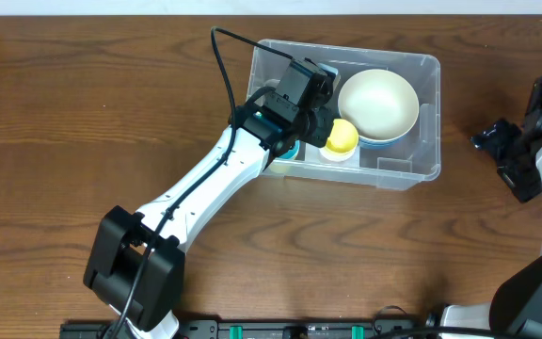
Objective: Pack container
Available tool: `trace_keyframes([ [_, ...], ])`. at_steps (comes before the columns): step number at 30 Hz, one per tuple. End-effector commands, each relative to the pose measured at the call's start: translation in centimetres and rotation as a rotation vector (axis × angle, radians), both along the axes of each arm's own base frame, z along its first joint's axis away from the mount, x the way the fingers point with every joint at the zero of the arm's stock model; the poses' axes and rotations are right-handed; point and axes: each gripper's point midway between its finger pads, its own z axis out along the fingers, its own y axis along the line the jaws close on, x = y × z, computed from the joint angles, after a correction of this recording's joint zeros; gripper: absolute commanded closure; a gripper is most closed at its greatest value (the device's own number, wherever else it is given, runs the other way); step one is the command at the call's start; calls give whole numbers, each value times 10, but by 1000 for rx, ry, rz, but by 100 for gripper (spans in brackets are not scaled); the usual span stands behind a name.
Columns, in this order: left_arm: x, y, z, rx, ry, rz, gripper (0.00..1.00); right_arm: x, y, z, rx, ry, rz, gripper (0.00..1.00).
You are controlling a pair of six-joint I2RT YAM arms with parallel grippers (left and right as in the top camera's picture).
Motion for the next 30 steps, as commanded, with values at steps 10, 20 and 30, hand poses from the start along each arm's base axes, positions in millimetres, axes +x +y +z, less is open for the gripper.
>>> trace_keyframes([
  [10, 20, 86, 72, -2, -115, 185, 38, -1, -2, -1, -4, 2, -18, 1],
  [20, -41, 247, 130, 61, -73, 531, 32, -1, -2, -1, -4, 2, -18, 1],
  [30, -137, 280, 159, -55, -173, 662, 27, -1, -2, -1, -4, 2, -18, 1],
])
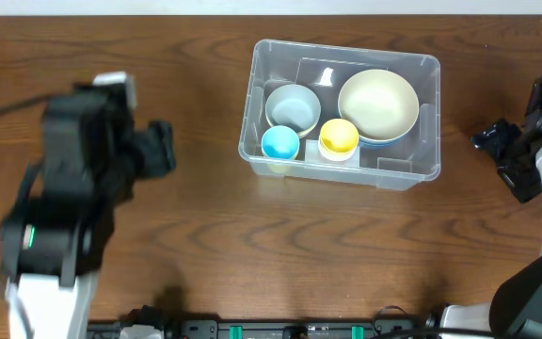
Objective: Pack container
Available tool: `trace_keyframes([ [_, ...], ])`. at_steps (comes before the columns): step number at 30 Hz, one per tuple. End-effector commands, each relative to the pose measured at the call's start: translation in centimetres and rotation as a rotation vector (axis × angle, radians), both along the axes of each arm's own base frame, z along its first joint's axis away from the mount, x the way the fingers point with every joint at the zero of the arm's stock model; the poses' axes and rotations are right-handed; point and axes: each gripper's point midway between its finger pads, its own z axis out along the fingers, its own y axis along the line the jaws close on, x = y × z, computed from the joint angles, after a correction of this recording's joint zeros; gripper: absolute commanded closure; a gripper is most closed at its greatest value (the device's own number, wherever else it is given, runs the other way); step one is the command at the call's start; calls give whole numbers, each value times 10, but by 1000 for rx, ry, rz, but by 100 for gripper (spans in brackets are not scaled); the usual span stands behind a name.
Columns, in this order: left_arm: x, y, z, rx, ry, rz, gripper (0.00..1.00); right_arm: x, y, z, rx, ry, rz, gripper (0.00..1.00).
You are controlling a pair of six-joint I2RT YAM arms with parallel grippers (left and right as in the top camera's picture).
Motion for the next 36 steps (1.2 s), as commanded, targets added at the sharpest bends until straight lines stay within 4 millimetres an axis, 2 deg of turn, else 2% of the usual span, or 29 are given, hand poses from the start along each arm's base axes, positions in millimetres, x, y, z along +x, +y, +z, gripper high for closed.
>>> trace_keyframes([
  [1, -30, 4, -4, -50, -28, 43, 22, -1, -2, 0, -4, 2, -18, 1],
  [2, -37, 5, -5, -51, -34, 43, 2, -1, -2, 0, -4, 2, -18, 1],
  [8, -78, 9, -17, -45, 4, 43, 2, -1, -2, 0, -4, 2, -18, 1],
  [16, -97, 11, -33, -42, 89, 50, 2, -1, -2, 0, -4, 2, -18, 1],
  [24, -93, 13, -34, 5, 76, 23, 2, -1, -2, 0, -4, 2, -18, 1],
  [30, -68, 10, -45, 109, -20, -72, 2, -1, -2, 0, -4, 2, -18, 1],
  [36, -52, 20, -73, 117, -201, -27, 2, -1, -2, 0, -4, 2, -18, 1],
])
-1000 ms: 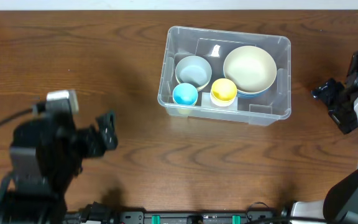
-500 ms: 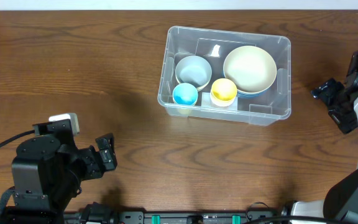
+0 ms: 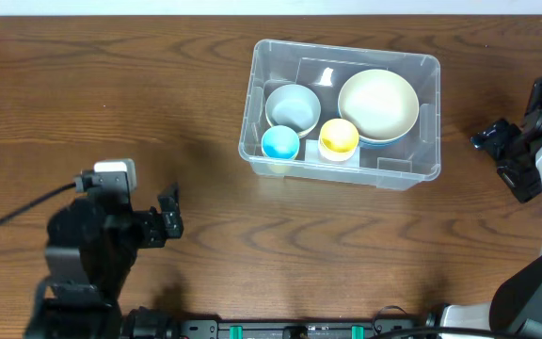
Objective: Pack container
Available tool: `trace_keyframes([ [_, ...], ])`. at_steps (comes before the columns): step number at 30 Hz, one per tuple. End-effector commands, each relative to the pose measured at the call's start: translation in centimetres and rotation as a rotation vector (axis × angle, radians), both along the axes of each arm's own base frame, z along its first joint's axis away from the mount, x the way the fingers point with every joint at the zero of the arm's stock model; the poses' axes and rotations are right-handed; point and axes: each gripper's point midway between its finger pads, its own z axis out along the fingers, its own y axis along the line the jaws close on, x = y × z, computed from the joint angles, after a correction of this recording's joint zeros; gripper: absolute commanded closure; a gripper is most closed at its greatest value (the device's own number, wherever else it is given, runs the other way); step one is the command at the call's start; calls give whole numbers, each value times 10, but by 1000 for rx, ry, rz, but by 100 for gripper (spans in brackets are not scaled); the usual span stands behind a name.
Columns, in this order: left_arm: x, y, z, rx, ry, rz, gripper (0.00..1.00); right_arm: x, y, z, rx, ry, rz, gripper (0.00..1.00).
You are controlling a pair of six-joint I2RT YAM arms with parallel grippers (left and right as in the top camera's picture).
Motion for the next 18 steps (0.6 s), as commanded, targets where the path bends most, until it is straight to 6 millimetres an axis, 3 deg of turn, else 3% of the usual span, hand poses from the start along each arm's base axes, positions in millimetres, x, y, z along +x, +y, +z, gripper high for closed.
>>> trace_keyframes([
  [1, -2, 8, -21, 33, -66, 12, 2, -1, -2, 0, -5, 1, -18, 1],
  [6, 2, 8, -31, 19, -256, 10, 2, -1, -2, 0, -5, 1, -18, 1],
  [13, -10, 6, -15, 15, -518, 4, 2, -1, -2, 0, -5, 1, -18, 1],
  [18, -5, 8, -8, 21, -595, 12, 2, -1, -2, 0, -5, 1, -18, 1],
])
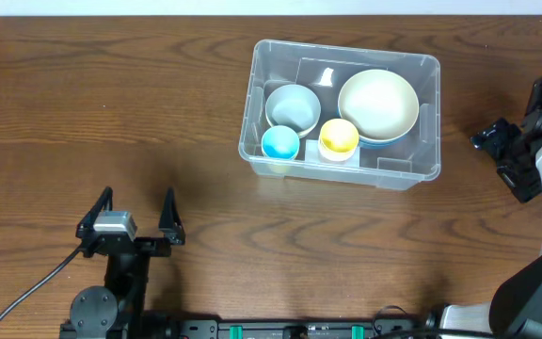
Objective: Pack container
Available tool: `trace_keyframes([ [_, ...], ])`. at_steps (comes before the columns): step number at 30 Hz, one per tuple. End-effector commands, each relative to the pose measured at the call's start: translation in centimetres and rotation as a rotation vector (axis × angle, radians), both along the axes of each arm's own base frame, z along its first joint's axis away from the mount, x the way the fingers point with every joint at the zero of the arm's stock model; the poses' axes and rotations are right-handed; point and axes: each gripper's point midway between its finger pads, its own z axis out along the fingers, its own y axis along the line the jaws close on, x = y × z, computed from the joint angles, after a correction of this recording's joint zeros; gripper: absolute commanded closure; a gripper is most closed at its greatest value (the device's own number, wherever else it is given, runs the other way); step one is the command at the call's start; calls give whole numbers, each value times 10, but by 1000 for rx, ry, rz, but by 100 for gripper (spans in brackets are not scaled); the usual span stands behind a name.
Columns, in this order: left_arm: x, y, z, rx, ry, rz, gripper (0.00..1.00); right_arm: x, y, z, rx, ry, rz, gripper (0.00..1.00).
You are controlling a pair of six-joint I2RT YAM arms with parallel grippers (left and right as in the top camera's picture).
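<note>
A clear plastic container [427, 121] stands at the back centre-right of the wooden table. Inside it are a grey-blue bowl [293, 106], a large cream bowl [377, 104] resting on a blue one, a blue cup [280, 143] and a yellow cup [339, 137]. My left gripper [137, 200] is far from the container, near the front left edge, open and empty with its fingers pointing away from the front. At the right edge, my right gripper [493, 138] stays beside the container; its jaws are too dark to read.
The brown wooden table [111, 85] spreads around the container. A black cable [36, 287] trails from the left arm at the front left corner. The right arm's white link runs along the right edge.
The left arm has drawn back to the front edge. Its gripper, turned sideways then, now points away from the front with both fingers spread. The container's contents and the right arm are unchanged.
The left gripper was first inside the container, over its left half. Then it was out at the far left, and the grey-blue bowl showed in the container. After that it was lower at the front left, and now it rests at the front edge, open.
</note>
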Motion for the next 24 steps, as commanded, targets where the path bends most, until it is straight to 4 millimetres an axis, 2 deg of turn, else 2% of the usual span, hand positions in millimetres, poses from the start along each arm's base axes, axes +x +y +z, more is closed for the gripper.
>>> trace_keyframes([
  [1, 3, 0, 1, 15, -44, -1, 2, -1, -2, 0, -5, 1, -18, 1],
  [5, 9, 1, -2, 15, -89, 1, 2, -1, -2, 0, -5, 1, -18, 1],
  [15, 26, 1, -43, 15, -118, 2, 2, -1, -2, 0, -5, 1, -18, 1],
  [21, 29, 3, -63, 23, -44, 9, 2, -1, -2, 0, -5, 1, -18, 1],
  [24, 29, 5, -80, 22, 23, 17, 2, -1, -2, 0, -5, 1, -18, 1],
])
